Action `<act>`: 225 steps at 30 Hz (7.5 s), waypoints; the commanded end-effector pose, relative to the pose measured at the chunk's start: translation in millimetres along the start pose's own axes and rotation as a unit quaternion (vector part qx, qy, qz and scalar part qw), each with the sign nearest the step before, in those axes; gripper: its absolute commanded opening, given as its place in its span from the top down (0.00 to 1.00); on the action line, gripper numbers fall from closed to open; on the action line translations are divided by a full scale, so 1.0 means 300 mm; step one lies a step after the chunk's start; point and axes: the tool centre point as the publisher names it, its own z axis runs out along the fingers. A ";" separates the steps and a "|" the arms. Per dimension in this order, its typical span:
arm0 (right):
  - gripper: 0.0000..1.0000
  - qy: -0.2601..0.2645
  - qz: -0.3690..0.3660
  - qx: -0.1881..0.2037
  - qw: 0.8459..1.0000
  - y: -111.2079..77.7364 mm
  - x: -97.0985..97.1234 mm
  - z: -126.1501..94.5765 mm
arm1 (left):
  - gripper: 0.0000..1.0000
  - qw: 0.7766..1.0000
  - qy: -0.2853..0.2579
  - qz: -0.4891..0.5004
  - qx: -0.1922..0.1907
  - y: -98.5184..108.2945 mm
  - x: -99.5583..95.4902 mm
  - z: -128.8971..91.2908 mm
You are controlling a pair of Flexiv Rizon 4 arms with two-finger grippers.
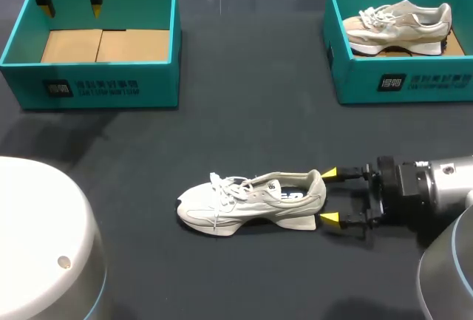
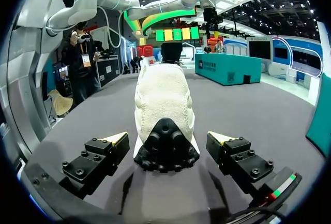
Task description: Take the shoe out of the shoebox, open the shoe tongue, remove and reinsert the insole, then place the shoe into the shoebox
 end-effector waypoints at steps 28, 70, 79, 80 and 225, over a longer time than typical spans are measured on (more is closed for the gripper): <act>0.00 0.036 -0.015 0.008 0.999 0.003 -0.006 0.134 | 0.00 1.000 0.000 0.000 0.000 -0.001 0.000 0.001; 1.00 0.051 -0.031 0.004 0.998 0.003 -0.001 0.213 | 0.00 1.000 0.000 0.000 0.000 -0.001 0.000 0.001; 1.00 0.057 -0.034 0.004 0.998 0.002 -0.013 0.219 | 0.00 1.000 0.000 0.000 0.000 -0.001 0.000 0.001; 1.00 0.059 -0.035 0.005 0.998 0.001 -0.014 0.221 | 0.00 1.000 0.000 0.000 0.000 -0.001 0.000 0.001; 1.00 0.062 -0.036 0.006 0.997 0.007 -0.006 0.215 | 0.08 0.988 -0.111 -0.035 -0.101 1.091 1.305 0.378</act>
